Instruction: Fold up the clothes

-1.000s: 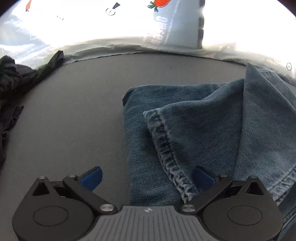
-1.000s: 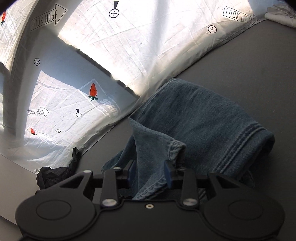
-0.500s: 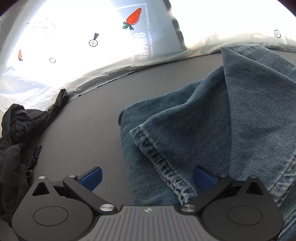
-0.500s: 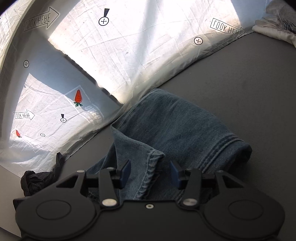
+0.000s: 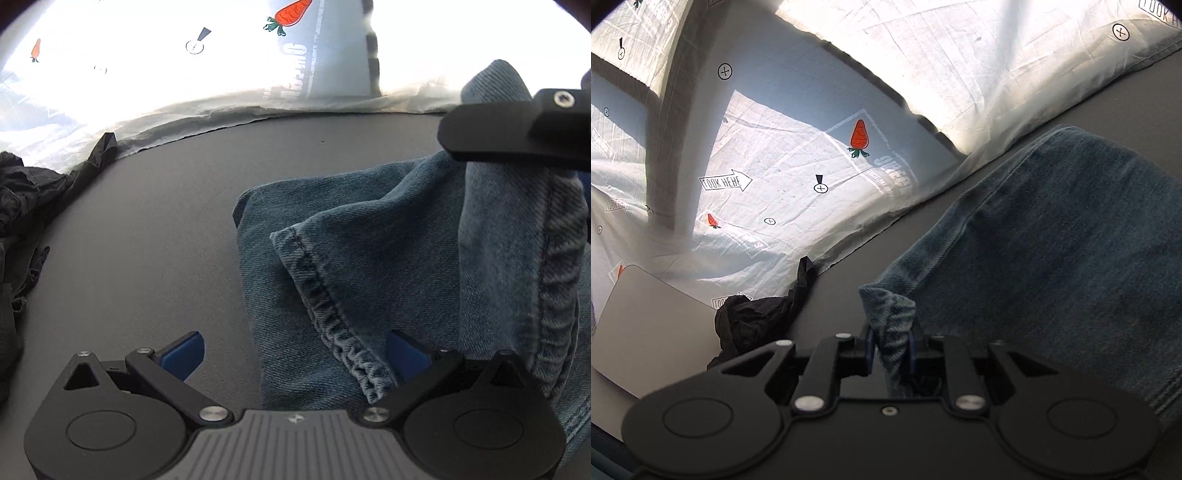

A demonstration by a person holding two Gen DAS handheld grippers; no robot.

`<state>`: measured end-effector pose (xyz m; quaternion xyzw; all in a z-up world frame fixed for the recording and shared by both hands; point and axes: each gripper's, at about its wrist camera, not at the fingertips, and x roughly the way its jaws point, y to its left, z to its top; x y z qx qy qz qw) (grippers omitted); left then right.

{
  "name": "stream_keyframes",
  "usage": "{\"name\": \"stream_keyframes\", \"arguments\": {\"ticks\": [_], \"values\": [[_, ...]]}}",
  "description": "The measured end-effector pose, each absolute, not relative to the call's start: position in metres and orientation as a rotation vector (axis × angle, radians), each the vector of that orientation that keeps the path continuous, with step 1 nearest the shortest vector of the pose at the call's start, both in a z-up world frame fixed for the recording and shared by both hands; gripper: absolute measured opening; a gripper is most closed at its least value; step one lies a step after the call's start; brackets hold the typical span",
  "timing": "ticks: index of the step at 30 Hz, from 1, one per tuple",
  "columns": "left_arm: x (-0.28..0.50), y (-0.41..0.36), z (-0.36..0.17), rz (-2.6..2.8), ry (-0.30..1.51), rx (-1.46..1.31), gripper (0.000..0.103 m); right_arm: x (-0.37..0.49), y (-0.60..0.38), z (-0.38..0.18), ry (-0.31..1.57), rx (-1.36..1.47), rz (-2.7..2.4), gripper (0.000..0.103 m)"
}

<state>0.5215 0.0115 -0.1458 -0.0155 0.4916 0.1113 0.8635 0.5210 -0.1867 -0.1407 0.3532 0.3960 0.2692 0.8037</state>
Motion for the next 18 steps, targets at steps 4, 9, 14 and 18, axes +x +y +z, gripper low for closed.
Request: {"name": "stream_keyframes", "arguments": {"ticks": [4, 9, 14, 18], "values": [[0.500, 0.064, -0.145, 0.227, 0.991, -0.401, 0.103, 0.519, -0.207, -0.146, 0.818, 0.936, 0.534, 0.052], [0.487, 0.090, -0.135, 0.230, 0.917, -0.529, 0.103, 0.518, -0.220, -0.168, 0.871, 0.941, 0.423, 0.030], [0.492, 0.085, -0.137, 0.207, 0.957, -0.517, 0.103, 0.510, -0.181, -0.192, 1.033, 0.715, 0.462, 0.024], [0.494, 0.078, -0.147, 0.198, 0.997, -0.479, 0.103, 0.501, -0.178, -0.176, 1.009, 0.565, 0.483, 0.034]]}}
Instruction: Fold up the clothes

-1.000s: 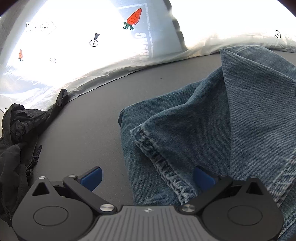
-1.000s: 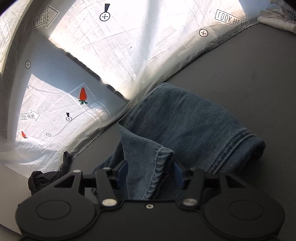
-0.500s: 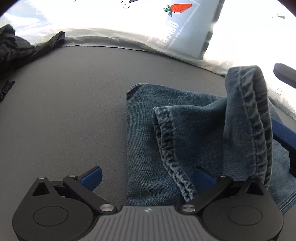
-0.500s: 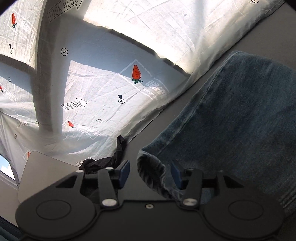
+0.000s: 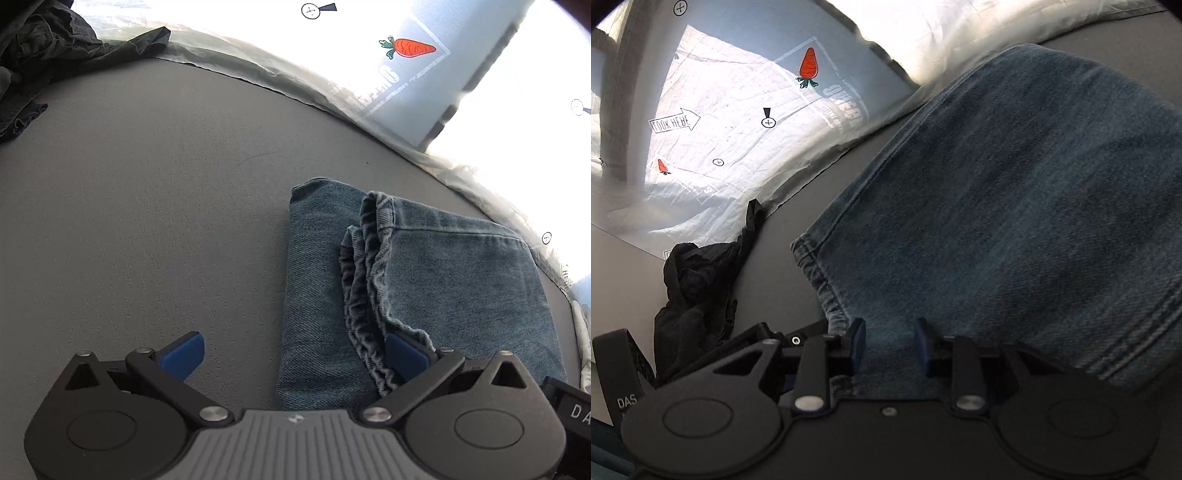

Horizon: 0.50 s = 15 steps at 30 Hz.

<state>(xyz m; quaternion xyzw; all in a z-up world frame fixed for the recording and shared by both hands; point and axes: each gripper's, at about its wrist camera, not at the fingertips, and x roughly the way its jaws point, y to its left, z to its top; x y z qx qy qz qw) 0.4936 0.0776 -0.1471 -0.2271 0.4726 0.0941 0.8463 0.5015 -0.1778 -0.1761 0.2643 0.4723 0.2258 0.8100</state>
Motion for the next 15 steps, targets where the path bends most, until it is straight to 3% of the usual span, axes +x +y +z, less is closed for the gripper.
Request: {"name": "stream_keyframes", "arguments": {"ticks": [5, 7, 12, 15], "values": [[0.495, 0.081, -0.154, 0.170, 1.014, -0.522, 0.103, 0.499, -0.210, -0.144, 0.840, 0.323, 0.363, 0.044], [0.495, 0.084, -0.150, 0.147, 0.999, -0.544, 0.103, 0.505, -0.225, -0.138, 0.803, 0.245, 0.280, 0.061], [0.496, 0.101, -0.138, 0.044, 0.917, -0.680, 0.103, 0.530, -0.262, -0.140, 0.775, 0.172, 0.212, 0.067], [0.505, 0.097, -0.141, 0.060, 0.940, -0.613, 0.103, 0.547, -0.273, -0.149, 0.802, 0.122, 0.159, 0.076]]}}
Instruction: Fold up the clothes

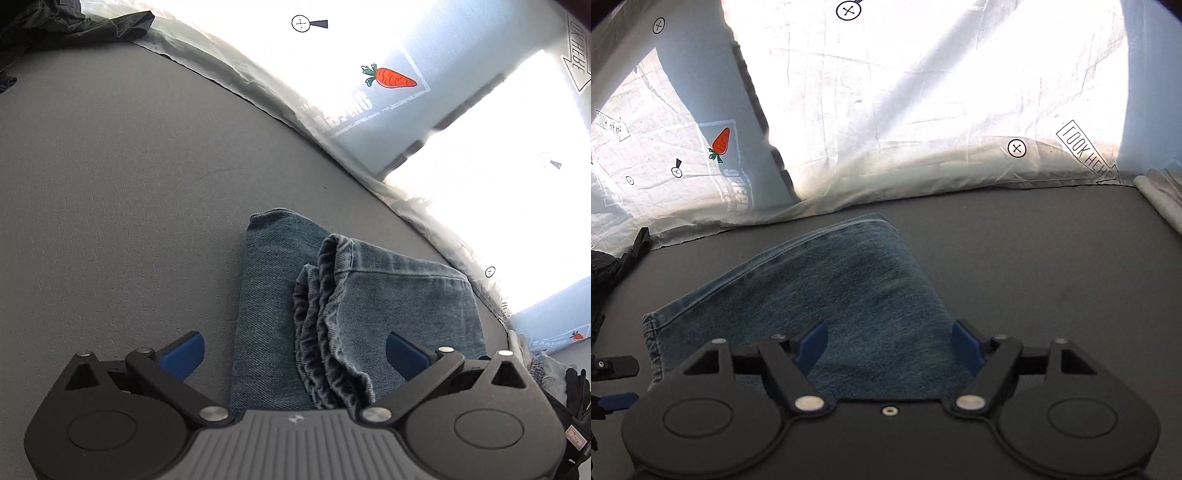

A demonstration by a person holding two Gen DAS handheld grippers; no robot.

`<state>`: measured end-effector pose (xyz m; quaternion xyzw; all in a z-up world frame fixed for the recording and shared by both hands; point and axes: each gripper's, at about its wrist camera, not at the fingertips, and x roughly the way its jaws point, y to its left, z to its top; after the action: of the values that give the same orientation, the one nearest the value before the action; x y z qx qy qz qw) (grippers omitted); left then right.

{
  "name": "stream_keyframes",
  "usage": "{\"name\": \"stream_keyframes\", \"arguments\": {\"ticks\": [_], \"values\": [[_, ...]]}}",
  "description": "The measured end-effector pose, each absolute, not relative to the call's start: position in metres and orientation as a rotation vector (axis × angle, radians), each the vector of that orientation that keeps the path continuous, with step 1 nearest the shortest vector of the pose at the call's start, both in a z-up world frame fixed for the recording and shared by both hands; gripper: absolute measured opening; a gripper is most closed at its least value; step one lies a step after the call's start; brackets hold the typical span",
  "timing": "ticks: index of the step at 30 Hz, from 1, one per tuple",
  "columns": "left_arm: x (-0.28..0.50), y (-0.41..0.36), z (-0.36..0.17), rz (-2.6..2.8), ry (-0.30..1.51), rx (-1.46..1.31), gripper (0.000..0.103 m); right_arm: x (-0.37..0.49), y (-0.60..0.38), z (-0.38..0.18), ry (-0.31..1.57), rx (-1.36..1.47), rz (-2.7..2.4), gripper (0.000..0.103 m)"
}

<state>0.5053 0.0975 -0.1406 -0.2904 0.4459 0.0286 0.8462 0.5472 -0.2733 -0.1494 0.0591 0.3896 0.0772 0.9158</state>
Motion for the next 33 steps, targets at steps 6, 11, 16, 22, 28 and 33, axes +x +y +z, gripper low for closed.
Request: {"name": "stream_keyframes", "arguments": {"ticks": [6, 11, 16, 22, 28, 33], "values": [[0.519, 0.068, -0.158, 0.071, 1.018, -0.401, 0.103, 0.576, -0.301, -0.177, 0.902, 0.305, 0.196, 0.083], [0.514, 0.038, -0.159, 0.099, 0.994, -0.265, 0.094, 0.575, -0.294, -0.183, 0.927, 0.419, 0.221, 0.069], [0.495, 0.018, -0.134, 0.043, 0.913, -0.226, 0.031, 0.541, -0.277, -0.159, 0.827, 0.389, 0.194, 0.026], [0.457, 0.004, -0.082, -0.100, 0.792, -0.274, 0.015, 0.488, -0.272, -0.101, 0.722, 0.370, 0.159, 0.017], [0.420, -0.024, -0.042, -0.243, 0.724, -0.277, 0.015, 0.419, -0.290, -0.050, 0.608, 0.376, 0.078, 0.017], [0.408, -0.066, -0.037, -0.387, 0.725, -0.235, 0.015, 0.365, -0.314, -0.015, 0.557, 0.292, -0.037, 0.017]]}}
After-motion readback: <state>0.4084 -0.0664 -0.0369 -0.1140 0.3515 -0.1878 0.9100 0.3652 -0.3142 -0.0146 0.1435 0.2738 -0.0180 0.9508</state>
